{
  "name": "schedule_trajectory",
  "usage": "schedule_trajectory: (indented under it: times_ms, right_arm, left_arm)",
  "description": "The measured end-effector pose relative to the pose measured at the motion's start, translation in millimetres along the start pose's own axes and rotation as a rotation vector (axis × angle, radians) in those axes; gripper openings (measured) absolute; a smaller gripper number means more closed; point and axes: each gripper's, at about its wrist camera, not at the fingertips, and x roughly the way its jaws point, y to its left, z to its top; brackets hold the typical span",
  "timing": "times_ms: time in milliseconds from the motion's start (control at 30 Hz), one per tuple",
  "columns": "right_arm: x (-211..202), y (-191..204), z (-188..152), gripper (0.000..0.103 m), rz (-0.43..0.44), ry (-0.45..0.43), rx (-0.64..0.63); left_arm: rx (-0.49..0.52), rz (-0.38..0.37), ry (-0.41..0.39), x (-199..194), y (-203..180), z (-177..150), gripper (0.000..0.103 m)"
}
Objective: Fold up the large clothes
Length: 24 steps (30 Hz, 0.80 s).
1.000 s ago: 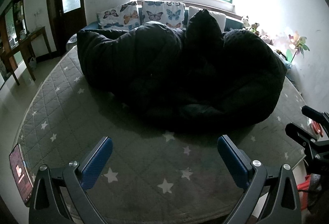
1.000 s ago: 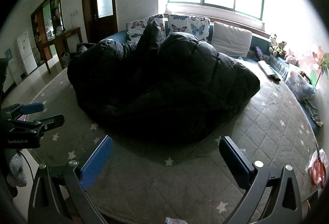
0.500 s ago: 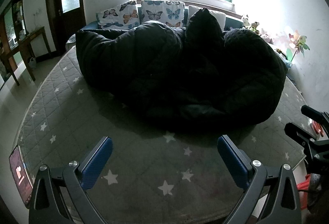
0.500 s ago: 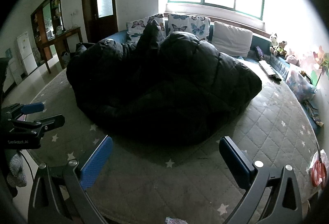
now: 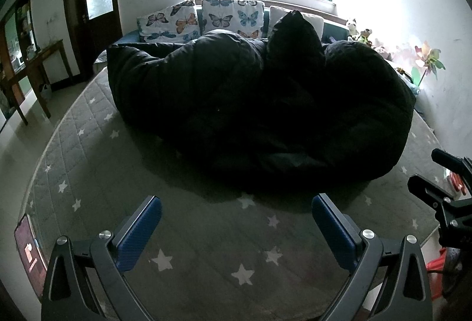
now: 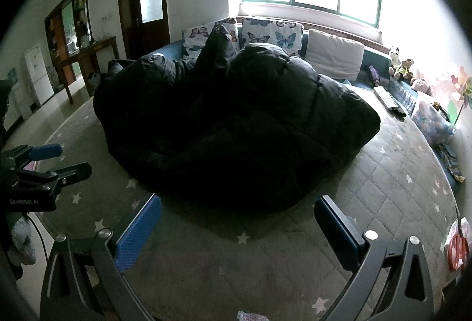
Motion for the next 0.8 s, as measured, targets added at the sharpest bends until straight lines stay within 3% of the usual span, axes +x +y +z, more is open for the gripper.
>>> schedule_trajectory:
  times_ms: [567,800]
  right_arm:
    - [10.8,-2.5,17.5,0.103,-0.013,-0.005,-0.034]
    - [14.8,-2.8,34.6,0.103,-0.030,-0.023,-0.069]
  left_arm:
    - [0.015,0.001,0.015,13.7,4.6,20.5,0.103]
    - [0.075,-0.008,-0.005,14.4,7.9,40.1,0.103]
